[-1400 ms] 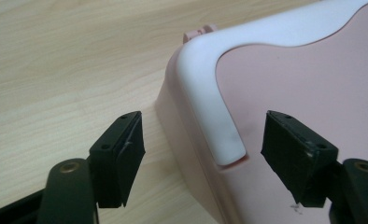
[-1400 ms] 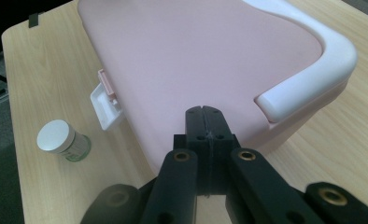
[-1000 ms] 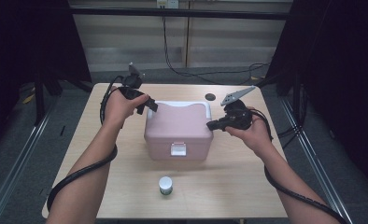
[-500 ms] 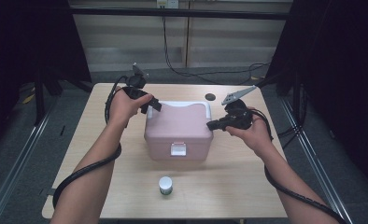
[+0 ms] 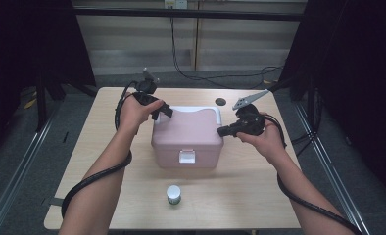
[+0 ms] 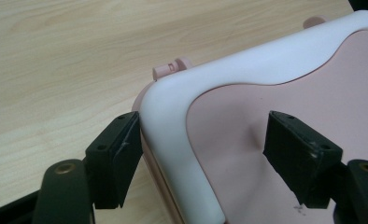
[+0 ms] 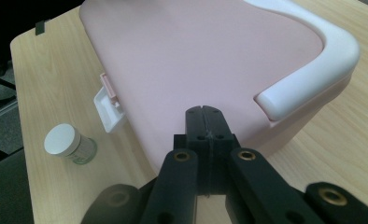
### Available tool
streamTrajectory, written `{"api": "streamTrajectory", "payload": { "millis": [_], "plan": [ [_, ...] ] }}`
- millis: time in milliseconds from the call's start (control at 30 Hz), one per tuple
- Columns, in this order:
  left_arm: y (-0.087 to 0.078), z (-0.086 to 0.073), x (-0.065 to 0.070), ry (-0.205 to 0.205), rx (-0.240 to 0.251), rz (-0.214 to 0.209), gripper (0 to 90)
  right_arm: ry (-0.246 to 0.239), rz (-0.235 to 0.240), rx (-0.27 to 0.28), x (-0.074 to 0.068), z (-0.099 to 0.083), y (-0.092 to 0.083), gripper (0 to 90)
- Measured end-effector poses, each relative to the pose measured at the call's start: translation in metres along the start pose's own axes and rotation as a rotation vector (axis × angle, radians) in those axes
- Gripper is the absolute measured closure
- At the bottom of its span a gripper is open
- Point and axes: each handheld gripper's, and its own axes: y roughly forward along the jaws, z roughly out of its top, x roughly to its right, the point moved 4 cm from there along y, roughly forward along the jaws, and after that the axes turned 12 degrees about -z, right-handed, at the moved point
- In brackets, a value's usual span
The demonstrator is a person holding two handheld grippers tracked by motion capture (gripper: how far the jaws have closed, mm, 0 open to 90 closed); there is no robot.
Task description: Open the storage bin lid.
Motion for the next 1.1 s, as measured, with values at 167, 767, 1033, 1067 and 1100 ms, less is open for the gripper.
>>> {"api": "streamTrajectory", "payload": {
  "millis": [167,767,1033,1067,1100],
  "plan": [
    [0.001,-0.001,0.0,-0.015,0.008,-0.005,26.5,-0.014,-0.007,0.001,0.0,0.0,0.0,90.0],
    [-0.013,0.0,0.008,0.003,0.03,-0.018,28.0,-0.009,-0.012,-0.02,-0.001,0.001,-0.001,90.0],
    [-0.02,-0.004,0.012,0.01,0.031,-0.016,29.7,-0.012,-0.019,-0.021,-0.002,0.001,-0.001,90.0],
    [-0.021,-0.004,0.012,0.007,0.029,-0.023,29.7,-0.013,-0.021,-0.019,-0.002,0.001,-0.001,90.0],
    [-0.021,-0.005,0.012,0.006,0.03,-0.023,29.7,-0.008,-0.02,-0.021,-0.002,0.001,-0.001,90.0]
  ]
}}
